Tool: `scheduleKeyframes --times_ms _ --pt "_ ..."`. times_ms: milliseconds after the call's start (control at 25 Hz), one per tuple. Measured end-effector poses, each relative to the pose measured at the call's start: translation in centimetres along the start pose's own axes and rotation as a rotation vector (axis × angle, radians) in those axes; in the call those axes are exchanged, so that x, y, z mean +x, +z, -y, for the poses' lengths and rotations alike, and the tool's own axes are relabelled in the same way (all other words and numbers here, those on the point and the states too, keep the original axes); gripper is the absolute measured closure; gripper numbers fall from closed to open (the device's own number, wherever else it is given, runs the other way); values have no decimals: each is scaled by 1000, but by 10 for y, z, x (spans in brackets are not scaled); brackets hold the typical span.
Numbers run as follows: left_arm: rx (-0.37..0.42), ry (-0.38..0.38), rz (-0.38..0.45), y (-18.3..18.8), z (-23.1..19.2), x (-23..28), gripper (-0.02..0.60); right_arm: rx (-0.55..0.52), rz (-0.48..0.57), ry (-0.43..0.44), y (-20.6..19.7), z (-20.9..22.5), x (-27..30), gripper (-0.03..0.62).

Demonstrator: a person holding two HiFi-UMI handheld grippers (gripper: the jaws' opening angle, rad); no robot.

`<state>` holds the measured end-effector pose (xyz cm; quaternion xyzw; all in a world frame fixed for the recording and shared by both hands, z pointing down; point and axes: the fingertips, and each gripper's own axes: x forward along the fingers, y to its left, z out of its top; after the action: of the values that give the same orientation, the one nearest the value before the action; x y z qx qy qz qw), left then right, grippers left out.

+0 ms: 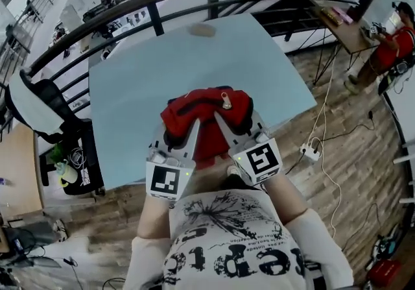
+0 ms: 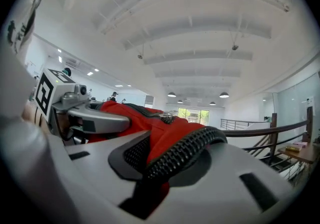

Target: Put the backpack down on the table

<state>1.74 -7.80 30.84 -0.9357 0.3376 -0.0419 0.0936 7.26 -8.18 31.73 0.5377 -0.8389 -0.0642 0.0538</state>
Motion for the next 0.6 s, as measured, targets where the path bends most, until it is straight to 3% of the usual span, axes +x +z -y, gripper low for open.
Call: scheduleKeyframes --times_ms 200,360,600 --pt "20 129 4 5 -20 57 512 -36 14 141 -1 55 39 519" --pt "-35 224 -6 12 -34 98 512 -46 26 238 6 92 66 517" --pt "-20 311 -57 5 -59 147 512 -17 39 352 -2 133 109 516"
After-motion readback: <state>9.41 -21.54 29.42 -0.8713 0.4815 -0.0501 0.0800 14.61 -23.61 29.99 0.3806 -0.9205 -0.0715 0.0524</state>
